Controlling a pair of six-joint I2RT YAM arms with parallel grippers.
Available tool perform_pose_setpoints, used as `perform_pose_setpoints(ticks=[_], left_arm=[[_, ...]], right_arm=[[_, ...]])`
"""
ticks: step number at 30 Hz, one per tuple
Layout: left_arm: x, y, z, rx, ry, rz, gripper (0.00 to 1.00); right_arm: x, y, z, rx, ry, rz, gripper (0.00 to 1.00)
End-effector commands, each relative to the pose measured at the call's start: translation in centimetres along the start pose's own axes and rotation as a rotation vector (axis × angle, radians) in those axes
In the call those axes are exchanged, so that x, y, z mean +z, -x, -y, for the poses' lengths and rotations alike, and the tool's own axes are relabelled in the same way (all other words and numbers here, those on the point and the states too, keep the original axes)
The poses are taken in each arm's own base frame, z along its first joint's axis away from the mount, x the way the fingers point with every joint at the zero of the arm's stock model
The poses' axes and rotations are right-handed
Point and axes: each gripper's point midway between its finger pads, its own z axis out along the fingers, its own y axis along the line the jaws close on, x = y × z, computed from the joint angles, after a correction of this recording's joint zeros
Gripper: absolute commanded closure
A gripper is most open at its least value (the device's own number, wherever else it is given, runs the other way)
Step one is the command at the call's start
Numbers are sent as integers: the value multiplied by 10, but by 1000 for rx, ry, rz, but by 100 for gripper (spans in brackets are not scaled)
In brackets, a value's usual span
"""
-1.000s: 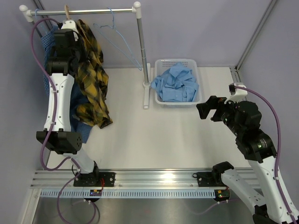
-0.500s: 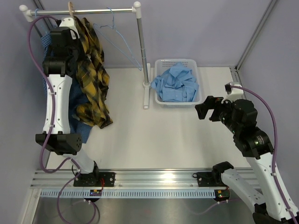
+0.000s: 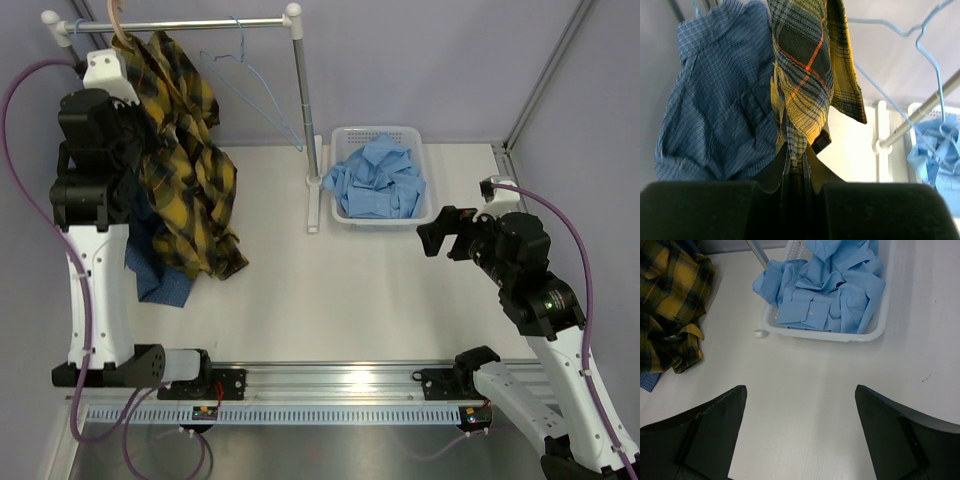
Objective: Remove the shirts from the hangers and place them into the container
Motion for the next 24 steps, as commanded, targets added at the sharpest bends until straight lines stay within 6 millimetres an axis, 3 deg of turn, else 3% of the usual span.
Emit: perform_pose_setpoints(ticks=[1,2,5,6,7,10,11,16,21,24], left_arm=[[-26,17,-2,-40,-8,110,100],[-24,-2,-2,-38,-10,69,100],[-50,-16,6,-41,-81,67,100],[-51,-34,10,-42,-109,30,100],[-71,-33,15,-44,-156,57,100],[-90,-62,36,-10,-303,18,100],[-109,-63,40,14,-349,41,100],[-150,-117,79,101,-657,-54,100],[-204,-121,109,186,-944,-16,100],[-241,-100,121,232,-1073,59,100]], right_arm=[[-1,0,-6,-21,42,0,1],[-1,0,-7,-22,47,-1,0],[1,1,-11,-24,69,-3,1],[1,2,-13,-25,76,-3,1],[0,4,-16,-25,91,-1,0],[0,12,-24,-27,128,12,0],[0,16,-27,-29,142,25,1],[2,36,-42,-48,206,56,1],[7,48,-45,-68,204,53,1],[5,55,-46,-75,207,67,1]])
